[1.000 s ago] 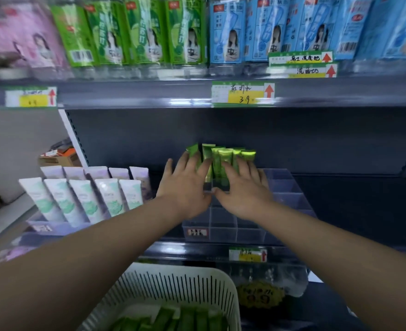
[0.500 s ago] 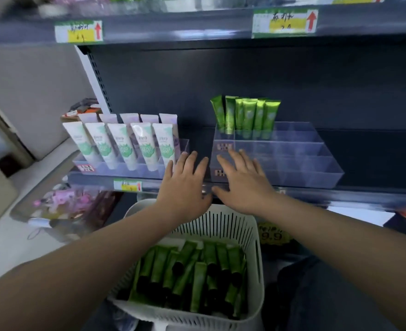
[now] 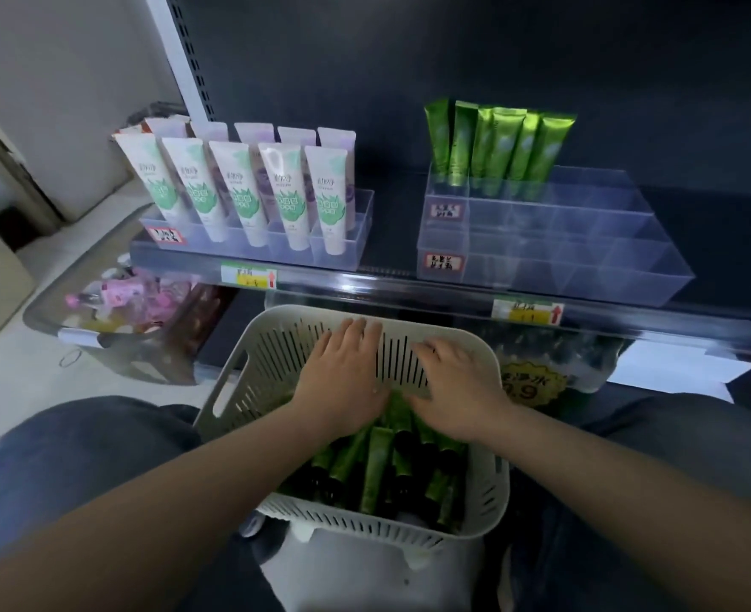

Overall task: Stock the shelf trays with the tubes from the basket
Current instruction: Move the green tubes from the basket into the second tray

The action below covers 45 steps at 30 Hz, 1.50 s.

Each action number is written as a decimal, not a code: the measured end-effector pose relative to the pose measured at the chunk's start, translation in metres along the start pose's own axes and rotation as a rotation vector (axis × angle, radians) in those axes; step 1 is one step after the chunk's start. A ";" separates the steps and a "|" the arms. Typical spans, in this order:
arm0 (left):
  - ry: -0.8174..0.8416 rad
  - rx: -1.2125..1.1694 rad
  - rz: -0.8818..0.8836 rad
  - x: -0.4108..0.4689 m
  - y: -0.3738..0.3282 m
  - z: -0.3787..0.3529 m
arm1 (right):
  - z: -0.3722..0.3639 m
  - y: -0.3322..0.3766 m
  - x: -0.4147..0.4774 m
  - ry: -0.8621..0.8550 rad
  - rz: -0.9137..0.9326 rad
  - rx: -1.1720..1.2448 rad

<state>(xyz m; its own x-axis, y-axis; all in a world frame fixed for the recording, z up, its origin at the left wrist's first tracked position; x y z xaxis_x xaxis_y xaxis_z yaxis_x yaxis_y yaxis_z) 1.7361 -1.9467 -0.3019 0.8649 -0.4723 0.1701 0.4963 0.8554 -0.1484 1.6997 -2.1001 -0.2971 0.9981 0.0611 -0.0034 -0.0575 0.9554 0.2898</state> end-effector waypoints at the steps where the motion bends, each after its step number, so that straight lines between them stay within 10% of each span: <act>1: 0.016 -0.008 0.004 -0.002 0.002 -0.006 | -0.007 -0.002 0.000 0.038 -0.013 -0.008; 23: 0.422 -0.200 0.418 0.045 0.042 -0.101 | -0.119 -0.047 0.068 0.409 -0.323 0.164; 45: 0.480 -0.359 0.674 0.067 0.071 -0.194 | -0.200 -0.048 0.100 0.272 -0.555 0.207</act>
<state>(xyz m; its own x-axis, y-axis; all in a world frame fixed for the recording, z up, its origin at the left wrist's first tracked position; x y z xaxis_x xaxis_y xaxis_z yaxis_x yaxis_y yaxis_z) 1.8436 -1.9591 -0.4899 0.8793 -0.0011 -0.4763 -0.2037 0.9030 -0.3783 1.7983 -2.0824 -0.5024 0.8355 -0.3289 -0.4401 0.4978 0.7923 0.3529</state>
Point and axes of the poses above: each hand's wrist, its own x-axis towards the middle knuckle, its own z-axis out of the back of the hand, y = z × x, the point moved 1 cm from there along x, towards the middle knuckle, and after that the axes turned 11 degrees about -y, right-handed, at the moved point
